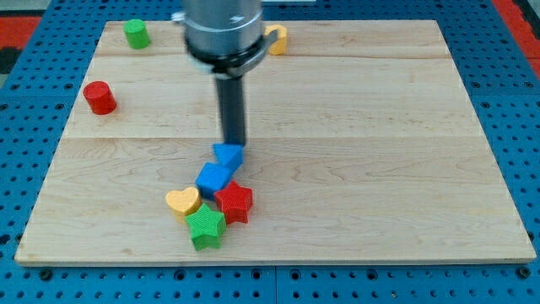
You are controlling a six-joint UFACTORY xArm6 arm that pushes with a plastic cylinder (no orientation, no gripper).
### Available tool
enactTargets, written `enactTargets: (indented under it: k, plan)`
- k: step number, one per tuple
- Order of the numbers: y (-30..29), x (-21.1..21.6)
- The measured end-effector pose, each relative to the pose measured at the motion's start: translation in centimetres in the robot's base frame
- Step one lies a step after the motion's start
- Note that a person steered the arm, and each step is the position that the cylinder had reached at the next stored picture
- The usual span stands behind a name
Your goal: Push the hexagon towards the center
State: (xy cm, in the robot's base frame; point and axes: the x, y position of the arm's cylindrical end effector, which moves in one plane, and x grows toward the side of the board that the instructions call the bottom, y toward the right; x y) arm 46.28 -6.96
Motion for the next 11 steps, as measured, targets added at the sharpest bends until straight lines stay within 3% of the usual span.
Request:
enactTargets:
  k: [2,3,4,5,6,7,9,10,11]
  plan:
    - [-1.2,-0.6]
    - [0.8,-5.2]
    - [6.6,-11.1]
    - [11.9,-19.8]
    - [15.8,-25.4]
    - [8.4,-25.7]
    - [4.0,-19.6]
    - [0.1,-20.7]
    - [-0.8,-17.2]
